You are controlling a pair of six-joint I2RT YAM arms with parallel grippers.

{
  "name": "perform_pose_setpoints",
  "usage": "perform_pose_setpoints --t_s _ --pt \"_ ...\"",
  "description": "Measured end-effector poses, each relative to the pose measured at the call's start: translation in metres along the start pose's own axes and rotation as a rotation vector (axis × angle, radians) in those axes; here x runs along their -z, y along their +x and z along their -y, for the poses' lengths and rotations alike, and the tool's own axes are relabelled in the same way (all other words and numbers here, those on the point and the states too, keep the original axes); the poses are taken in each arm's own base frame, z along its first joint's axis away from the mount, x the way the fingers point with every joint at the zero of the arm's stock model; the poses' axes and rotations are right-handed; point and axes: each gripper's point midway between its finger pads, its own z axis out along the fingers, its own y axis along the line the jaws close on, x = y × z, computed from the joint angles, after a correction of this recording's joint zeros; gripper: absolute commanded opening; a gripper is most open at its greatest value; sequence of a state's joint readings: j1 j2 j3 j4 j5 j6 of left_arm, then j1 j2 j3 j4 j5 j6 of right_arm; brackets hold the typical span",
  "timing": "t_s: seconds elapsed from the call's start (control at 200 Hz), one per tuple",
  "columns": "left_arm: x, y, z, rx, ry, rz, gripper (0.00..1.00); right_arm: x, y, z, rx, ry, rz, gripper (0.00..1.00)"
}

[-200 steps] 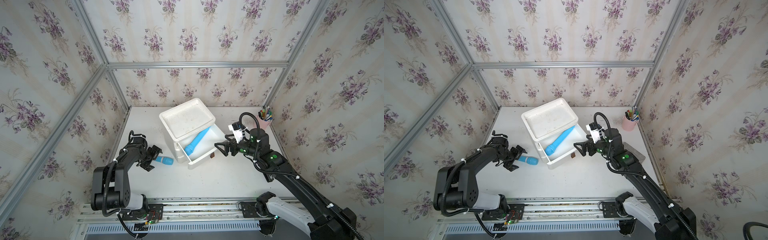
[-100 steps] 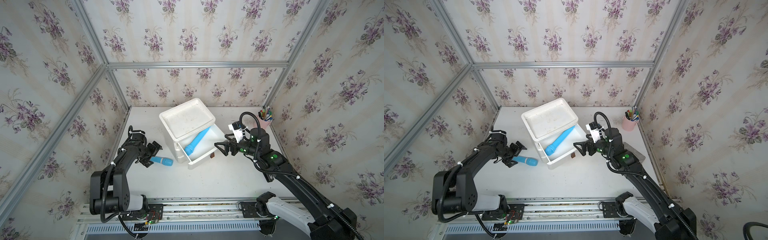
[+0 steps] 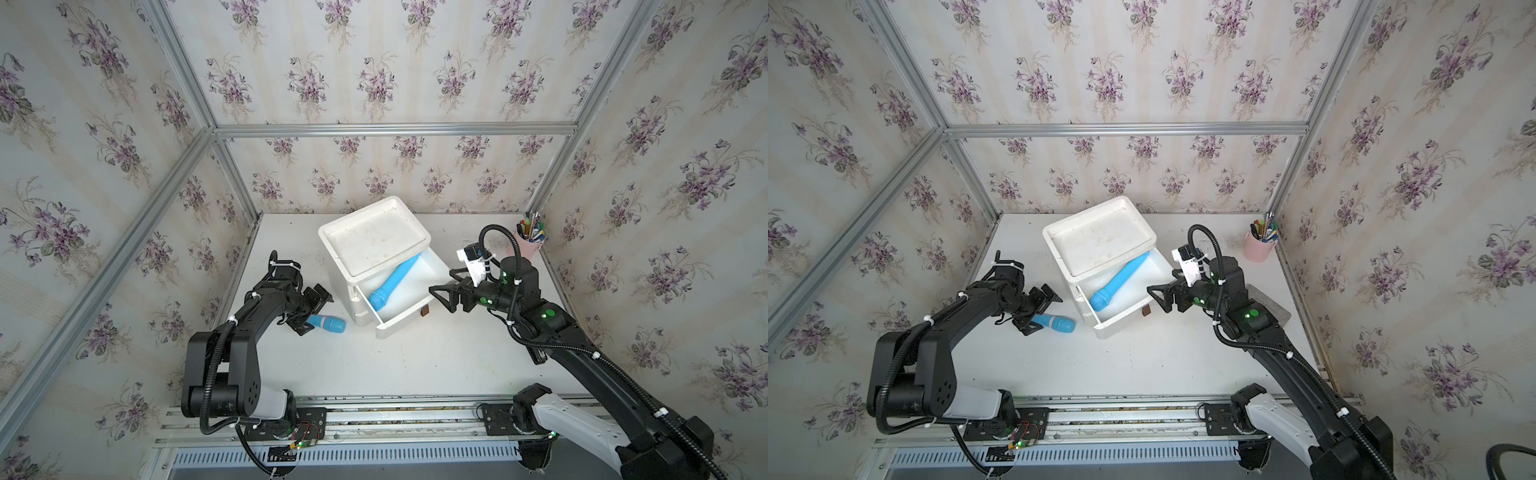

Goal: Take the microphone out of the drawer
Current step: Adjust the microphone at the center of the board.

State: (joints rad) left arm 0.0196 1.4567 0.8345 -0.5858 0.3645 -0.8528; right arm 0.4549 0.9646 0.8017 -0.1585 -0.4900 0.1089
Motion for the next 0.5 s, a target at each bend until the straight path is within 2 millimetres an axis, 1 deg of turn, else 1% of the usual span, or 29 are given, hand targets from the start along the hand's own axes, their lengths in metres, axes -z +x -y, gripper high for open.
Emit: perform_pose_setpoints --t_s 0.12,0.225,0.295,0.5 --pt "0.0 0.001 -0.001 0.005 -0.001 -0.001 0.99 0.001 0.0 0.0 0.002 -0.001 0.003 1.0" --pt "0.008 0.0 0.003 -0.003 0.019 0.02 0.99 0.001 0.0 0.0 0.001 0.0 0.001 1.0" --pt "0.022 -0.003 0.01 -0.02 0.041 0.063 0.99 0.001 0.0 0.0 0.001 0.001 0.001 1.0" --pt "0.075 -0.024 0.046 -0.139 0.087 0.207 0.99 0.0 0.001 0.0 -0.001 0.002 -0.002 1.0"
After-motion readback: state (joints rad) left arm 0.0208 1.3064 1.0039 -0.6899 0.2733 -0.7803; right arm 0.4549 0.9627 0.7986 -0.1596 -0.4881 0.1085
